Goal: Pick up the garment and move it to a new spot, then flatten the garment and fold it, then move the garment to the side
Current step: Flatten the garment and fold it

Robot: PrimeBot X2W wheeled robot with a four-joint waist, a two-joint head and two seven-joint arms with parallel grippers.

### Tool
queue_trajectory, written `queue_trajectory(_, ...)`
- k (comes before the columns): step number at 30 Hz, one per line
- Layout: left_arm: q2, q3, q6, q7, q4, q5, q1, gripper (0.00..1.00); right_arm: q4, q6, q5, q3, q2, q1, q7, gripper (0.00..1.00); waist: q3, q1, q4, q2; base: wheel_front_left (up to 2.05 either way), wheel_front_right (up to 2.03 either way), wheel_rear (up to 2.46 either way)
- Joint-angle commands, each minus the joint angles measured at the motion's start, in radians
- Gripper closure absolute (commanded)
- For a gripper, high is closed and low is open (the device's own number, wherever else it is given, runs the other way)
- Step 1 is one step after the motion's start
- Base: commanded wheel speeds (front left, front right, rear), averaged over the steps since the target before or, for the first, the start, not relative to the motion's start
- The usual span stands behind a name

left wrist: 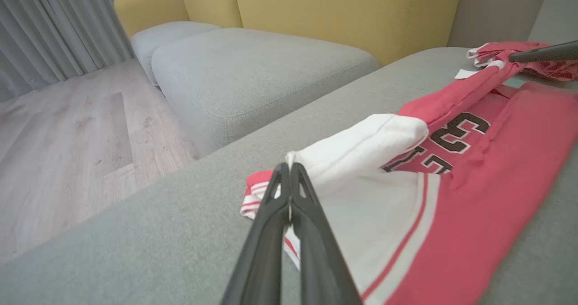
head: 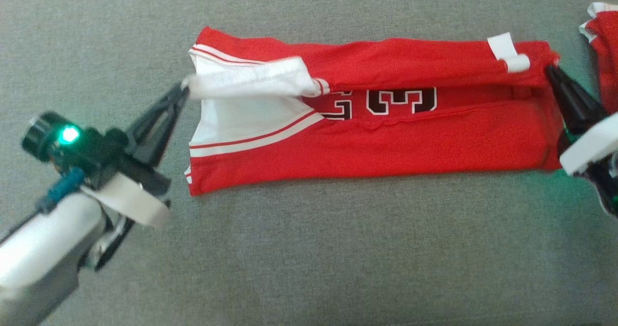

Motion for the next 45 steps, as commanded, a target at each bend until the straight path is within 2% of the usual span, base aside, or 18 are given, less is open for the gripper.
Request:
queue_trajectory(1, 0.053, 0.056, 0.016, -0.005, -0.034, -0.007, 0.001, 1.0, -0.032, 0.007, -0.01, -0.015, -0.042, 0.047, -0.015, 1.0, -0.003, 0.0002, 0.002, -0.0001, 0.0, 0.0, 0.0)
queue_trajectory(6, 0.052, 0.065, 0.048, -0.005, -0.076, -0.011, 0.071, 1.0, -0.056, 0.007, -0.023, -0.045, -0.039, 0.112, -0.013, 1.0, -0.004, 0.0002, 0.004, -0.0001, 0.0, 0.0, 0.0)
queue_trajectory(11, 0.022, 0.087, 0.054, -0.005, -0.068, -0.019, 0.154, 1.0, -0.053, 0.007, -0.045, -0.09, -0.002, 0.163, -0.006, 1.0, -0.013, 0.0002, 0.0, -0.0001, 0.0, 0.0, 0.0)
queue_trajectory(12, 0.008, 0.103, 0.056, -0.005, -0.065, -0.02, 0.17, 1.0, -0.044, 0.007, -0.05, -0.103, 0.009, 0.172, -0.007, 0.63, -0.017, 0.0002, 0.0, -0.0001, 0.0, 0.0, 0.0)
queue_trajectory(13, -0.008, 0.123, 0.059, -0.005, -0.06, -0.021, 0.188, 0.92, -0.037, 0.007, -0.057, -0.116, 0.02, 0.181, -0.012, 0.02, -0.023, 0.0002, 0.0, -0.0001, 0.0, 0.0, 0.0)
queue_trajectory(14, -0.025, 0.145, 0.065, -0.005, -0.056, -0.016, 0.206, 0.55, -0.032, 0.007, -0.065, -0.133, 0.031, 0.191, -0.025, 0.0, -0.03, 0.0002, 0.001, -0.0001, 0.0, 0.0, 0.0)
queue_trajectory(15, -0.044, 0.171, 0.071, -0.005, -0.053, -0.012, 0.226, 0.0, -0.028, 0.007, -0.072, -0.149, 0.043, 0.204, -0.04, 0.0, -0.039, 0.0002, 0.002, -0.0001, 0.0, 0.0, 0.0)
queue_trajectory(19, -0.138, 0.31, 0.107, -0.005, -0.048, 0.013, 0.341, 0.0, -0.014, 0.007, -0.1, -0.217, 0.091, 0.28, -0.091, 0.0, -0.086, 0.0002, 0.002, -0.0001, 0.0, 0.0, 0.0)
queue_trajectory(22, -0.213, 0.411, 0.158, -0.005, -0.04, 0.078, 0.438, 0.0, -0.012, 0.007, -0.117, -0.272, 0.128, 0.349, -0.111, 0.0, -0.131, 0.0002, 0.005, -0.0001, 0.0, 0.0, 0.0)
queue_trajectory(26, -0.341, 0.56, 0.253, -0.005, -0.073, 0.233, 0.546, 0.0, -0.001, 0.007, -0.148, -0.348, 0.173, 0.413, -0.106, 0.0, -0.168, 0.0002, 0.031, -0.0001, 0.0, 0.0, 0.0)
queue_trajectory(28, -0.406, 0.608, 0.286, -0.005, -0.095, 0.319, 0.597, 0.0, 0.012, 0.007, -0.173, -0.383, 0.186, 0.424, -0.09, 0.0, -0.18, 0.0002, 0.053, -0.0001, 0.0, 0.0, 0.0)
queue_trajectory(30, -0.46, 0.632, 0.299, -0.005, -0.113, 0.393, 0.64, 0.0, 0.022, 0.007, -0.187, -0.43, 0.202, 0.423, -0.074, 0.0, -0.186, 0.0002, 0.079, -0.0001, 0.0, 0.0, 0.0)
queue_trajectory(34, -0.533, 0.623, 0.285, -0.005, -0.126, 0.51, 0.691, 0.0, 0.043, 0.007, -0.221, -0.519, 0.221, 0.395, -0.032, 0.0, -0.184, 0.0002, 0.133, -0.0001, 0.0, 0.0, 0.0)
queue_trajectory(39, -0.598, 0.602, 0.243, -0.005, -0.113, 0.589, 0.715, 0.0, 0.129, 0.007, -0.307, -0.621, 0.247, 0.336, 0.028, 0.0, -0.18, 0.0002, 0.181, -0.0001, 0.0, 0.0, 0.0)
queue_trajectory(45, -0.642, 0.616, 0.202, -0.005, -0.093, 0.633, 0.715, 0.0, 0.195, 0.007, -0.365, -0.654, 0.29, 0.303, 0.142, 0.0, -0.171, 0.0002, 0.201, -0.0001, 0.0, 0.0, 0.0)
